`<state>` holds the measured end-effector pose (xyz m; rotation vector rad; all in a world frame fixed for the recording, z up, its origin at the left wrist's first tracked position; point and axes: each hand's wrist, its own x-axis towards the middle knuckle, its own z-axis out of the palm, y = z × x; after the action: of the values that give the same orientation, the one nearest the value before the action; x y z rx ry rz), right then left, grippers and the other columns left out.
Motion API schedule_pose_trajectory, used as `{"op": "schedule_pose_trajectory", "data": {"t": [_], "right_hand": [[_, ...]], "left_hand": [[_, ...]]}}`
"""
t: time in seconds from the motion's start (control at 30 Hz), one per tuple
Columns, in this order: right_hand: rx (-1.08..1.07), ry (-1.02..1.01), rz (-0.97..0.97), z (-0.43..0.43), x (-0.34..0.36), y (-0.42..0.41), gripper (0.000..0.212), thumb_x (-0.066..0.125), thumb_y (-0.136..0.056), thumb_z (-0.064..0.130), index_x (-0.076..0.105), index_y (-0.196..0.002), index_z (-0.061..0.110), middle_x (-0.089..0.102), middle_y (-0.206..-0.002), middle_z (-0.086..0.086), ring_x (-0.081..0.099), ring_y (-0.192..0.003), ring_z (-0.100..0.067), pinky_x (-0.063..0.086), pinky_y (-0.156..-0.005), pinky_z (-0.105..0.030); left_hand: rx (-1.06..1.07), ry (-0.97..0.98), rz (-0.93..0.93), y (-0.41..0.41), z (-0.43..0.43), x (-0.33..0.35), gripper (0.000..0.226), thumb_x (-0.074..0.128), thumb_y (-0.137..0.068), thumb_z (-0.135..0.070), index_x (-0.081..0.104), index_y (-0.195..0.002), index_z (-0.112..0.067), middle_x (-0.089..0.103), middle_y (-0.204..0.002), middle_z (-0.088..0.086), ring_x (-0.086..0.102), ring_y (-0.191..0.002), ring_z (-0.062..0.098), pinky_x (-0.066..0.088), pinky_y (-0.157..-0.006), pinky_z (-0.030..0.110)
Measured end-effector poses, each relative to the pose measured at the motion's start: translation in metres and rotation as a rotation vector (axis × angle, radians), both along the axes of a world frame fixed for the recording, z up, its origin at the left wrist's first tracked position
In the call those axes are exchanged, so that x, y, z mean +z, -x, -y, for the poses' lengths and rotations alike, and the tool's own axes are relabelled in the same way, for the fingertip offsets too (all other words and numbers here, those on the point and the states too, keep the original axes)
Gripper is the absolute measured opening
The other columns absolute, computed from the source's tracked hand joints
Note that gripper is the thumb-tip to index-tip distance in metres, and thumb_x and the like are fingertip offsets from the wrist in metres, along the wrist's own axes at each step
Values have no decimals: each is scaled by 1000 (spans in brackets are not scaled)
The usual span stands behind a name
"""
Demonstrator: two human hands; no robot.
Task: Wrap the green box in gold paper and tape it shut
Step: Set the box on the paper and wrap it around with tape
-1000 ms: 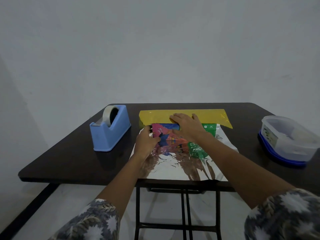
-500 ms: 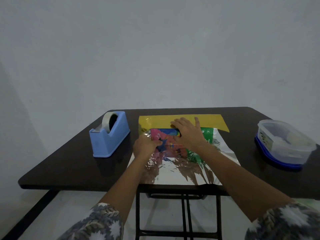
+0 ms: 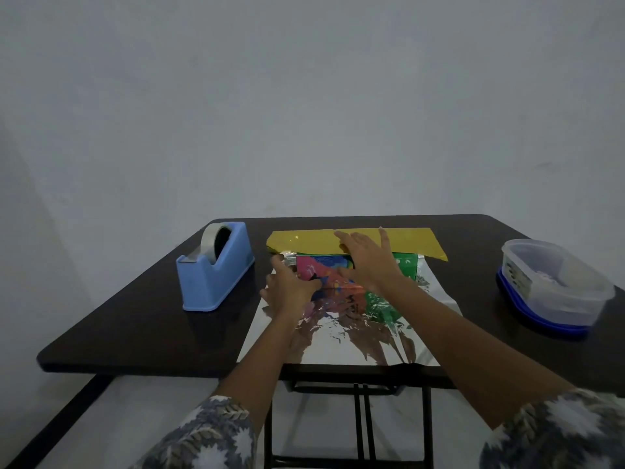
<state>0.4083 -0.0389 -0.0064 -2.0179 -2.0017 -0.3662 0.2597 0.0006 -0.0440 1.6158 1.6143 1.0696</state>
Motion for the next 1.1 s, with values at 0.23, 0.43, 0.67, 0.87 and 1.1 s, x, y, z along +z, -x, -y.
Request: {"op": "schedule_pose_trajectory", "data": {"t": [0.23, 0.43, 0.67, 0.87, 1.1], "right_hand": [[5, 8, -11, -1, -3, 0, 71, 47, -92, 50, 15, -149, 22, 37, -147, 0, 26, -140, -14, 1, -114, -52], [41, -2, -93, 0, -7, -2, 71, 49, -91, 48, 17, -149, 22, 36, -148, 1, 30, -138, -15, 8, -115, -50], [56, -12, -98, -1, -10, -3, 65, 51, -92, 42, 23, -147, 22, 35, -149, 2, 30, -137, -14, 11, -113, -49], [73, -28, -24, 5, -8, -11, 54, 54, -93, 29, 35, -143, 27, 33, -151, 5, 27, -140, -11, 7, -115, -50], [53, -114, -13, 24, 0, -42, 42, 54, -94, 25, 49, -136, 26, 35, -150, 5, 26, -141, -14, 11, -115, -37]], "left_hand": [[-13, -16, 135, 2, -3, -1, 77, 81, -71, -23, 34, -130, -16, 48, -133, 10, 46, -121, 31, 32, -94, 37], [-88, -56, -302, 18, 17, 29, 47, 73, -77, -36, 55, -114, -15, 62, -110, 5, 60, -100, 27, 47, -82, 35], [-348, -565, -592, 12, -7, 48, 60, 69, -81, -34, 47, -136, -25, 51, -139, -2, 38, -134, 17, 24, -110, 40], [-343, -540, -807, 15, -22, 37, 42, 55, -88, -48, 57, -126, -30, 60, -124, -2, 47, -125, 16, -3, -113, 44], [-348, -634, -947, 16, -24, 35, 35, 48, -93, -47, 55, -124, -33, 58, -130, -4, 36, -136, 11, -5, -113, 46]]}}
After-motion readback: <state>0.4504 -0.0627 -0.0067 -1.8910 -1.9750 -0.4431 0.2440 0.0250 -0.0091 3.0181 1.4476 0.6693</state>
